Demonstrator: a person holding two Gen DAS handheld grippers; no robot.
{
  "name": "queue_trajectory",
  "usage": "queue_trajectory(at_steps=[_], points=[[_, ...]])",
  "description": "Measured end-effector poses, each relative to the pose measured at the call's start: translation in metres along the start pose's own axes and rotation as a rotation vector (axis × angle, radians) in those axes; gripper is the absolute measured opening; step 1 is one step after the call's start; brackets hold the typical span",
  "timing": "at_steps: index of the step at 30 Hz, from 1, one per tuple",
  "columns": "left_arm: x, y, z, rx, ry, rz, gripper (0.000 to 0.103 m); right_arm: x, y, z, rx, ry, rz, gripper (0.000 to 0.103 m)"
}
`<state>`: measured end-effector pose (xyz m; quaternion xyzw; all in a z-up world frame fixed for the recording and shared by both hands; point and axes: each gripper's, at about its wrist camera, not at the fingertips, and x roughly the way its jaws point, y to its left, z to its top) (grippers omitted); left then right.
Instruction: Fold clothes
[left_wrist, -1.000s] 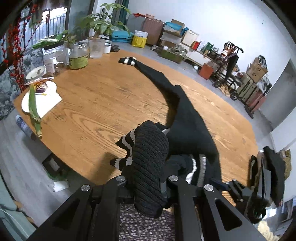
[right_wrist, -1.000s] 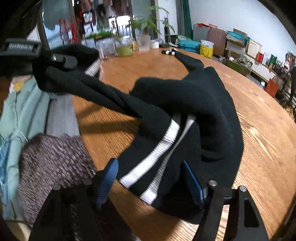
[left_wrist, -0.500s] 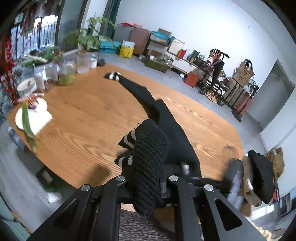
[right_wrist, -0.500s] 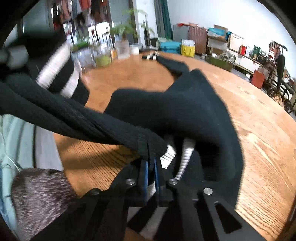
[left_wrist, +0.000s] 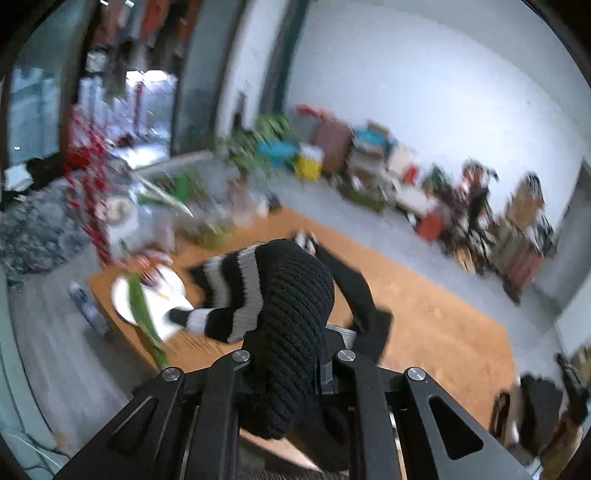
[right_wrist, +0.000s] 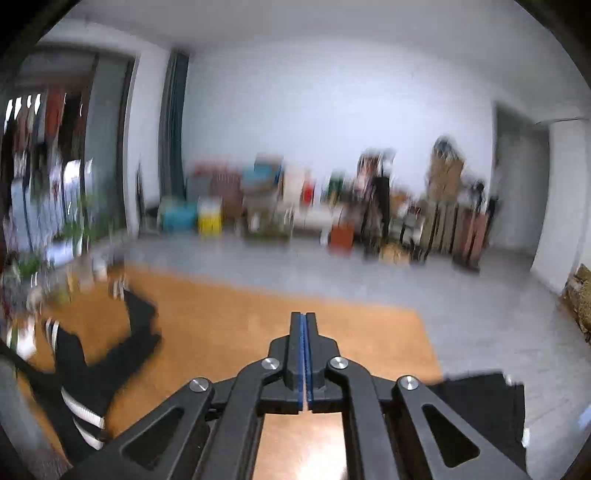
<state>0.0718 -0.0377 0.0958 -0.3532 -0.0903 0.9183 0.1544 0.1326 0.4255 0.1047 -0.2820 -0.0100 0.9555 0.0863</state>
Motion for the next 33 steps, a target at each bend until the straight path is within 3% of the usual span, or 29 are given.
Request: queue_trajectory(at_steps=[3,4,5,7,8,10,15,17,18,19,20,21,25,28,33], points=[[0.011,-0.005,-0.004,0.025,0.041,-0.009,0.014,0.041,0.032,-0.024,-0.044,0.224,0.247,0.009],[0.014,-0.007,-0.006,0.033,0.054,-0.011,0.014,0.054,0.052,-0.032,-0.069,0.292,0.343,0.018],[0.018,-0.009,-0.007,0.041,0.068,-0.014,0.014,0.067,0.075,-0.039,-0.1,0.354,0.437,0.034],[0.024,-0.013,-0.01,0.057,0.093,-0.021,0.014,0.093,0.128,-0.048,-0.184,0.453,0.588,0.047],[0.024,-0.017,-0.01,0.064,0.103,-0.023,0.014,0.103,0.154,-0.051,-0.234,0.486,0.638,0.048],[0.023,-0.02,-0.011,0.076,0.125,0.021,0.014,0.118,0.203,-0.057,-0.333,0.526,0.703,0.055],[0.02,0.003,-0.014,0.068,0.203,0.135,0.014,0.14,0.301,-0.053,-0.506,0.513,0.79,0.061],[0.019,0.017,-0.019,0.053,0.224,0.163,0.014,0.138,0.331,-0.06,-0.596,0.509,0.842,0.07],[0.019,0.023,-0.021,0.044,0.231,0.172,0.014,0.138,0.344,-0.065,-0.637,0.512,0.84,0.07],[0.019,0.029,-0.024,0.035,0.238,0.18,0.014,0.141,0.356,-0.071,-0.669,0.516,0.802,0.061],[0.019,0.034,-0.026,0.027,0.245,0.189,0.014,0.146,0.361,-0.076,-0.679,0.521,0.734,0.024],[0.019,0.04,-0.028,0.018,0.252,0.198,0.014,0.152,0.358,-0.077,-0.658,0.531,0.68,0.013],[0.02,0.063,-0.037,-0.017,0.279,0.231,0.014,0.16,0.288,-0.045,-0.465,0.501,0.615,0.007],[0.028,0.078,-0.046,-0.039,0.303,0.237,0.014,0.15,0.193,-0.017,-0.348,0.445,0.455,0.007],[0.051,0.069,-0.061,0.019,0.362,0.235,0.014,0.124,0.039,-0.026,-0.194,0.528,0.151,0.007]])
